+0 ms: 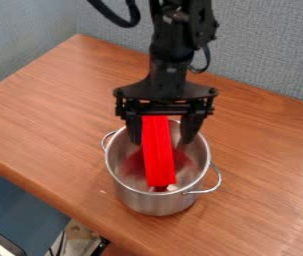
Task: Move the red object from the metal pot to the table
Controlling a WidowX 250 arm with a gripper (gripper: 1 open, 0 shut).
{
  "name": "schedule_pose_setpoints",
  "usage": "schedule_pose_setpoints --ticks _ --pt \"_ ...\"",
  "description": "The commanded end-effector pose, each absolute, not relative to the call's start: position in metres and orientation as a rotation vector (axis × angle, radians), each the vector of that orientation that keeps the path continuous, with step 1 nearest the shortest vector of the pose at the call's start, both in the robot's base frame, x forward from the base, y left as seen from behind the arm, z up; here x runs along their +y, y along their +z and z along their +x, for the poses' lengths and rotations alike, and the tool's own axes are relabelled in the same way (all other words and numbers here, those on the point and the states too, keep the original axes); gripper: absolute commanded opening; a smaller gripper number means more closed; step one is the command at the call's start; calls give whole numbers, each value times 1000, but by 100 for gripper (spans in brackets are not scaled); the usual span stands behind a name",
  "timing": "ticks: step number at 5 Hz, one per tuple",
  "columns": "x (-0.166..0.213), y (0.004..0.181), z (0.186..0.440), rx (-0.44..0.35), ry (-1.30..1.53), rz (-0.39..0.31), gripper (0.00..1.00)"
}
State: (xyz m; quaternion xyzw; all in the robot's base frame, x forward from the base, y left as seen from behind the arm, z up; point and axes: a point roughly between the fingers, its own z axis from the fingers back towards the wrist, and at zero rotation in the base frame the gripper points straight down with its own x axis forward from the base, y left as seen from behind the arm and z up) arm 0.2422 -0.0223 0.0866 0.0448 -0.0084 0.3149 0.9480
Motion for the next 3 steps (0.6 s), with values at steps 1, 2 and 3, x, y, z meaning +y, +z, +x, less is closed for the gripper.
schedule_pose_setpoints --ticks 1,2,3 --pt "-18 87 243 -25 660 98 100" --pt "-17 81 243 -16 669 108 100" --pt "-16 80 242 -10 675 112 100"
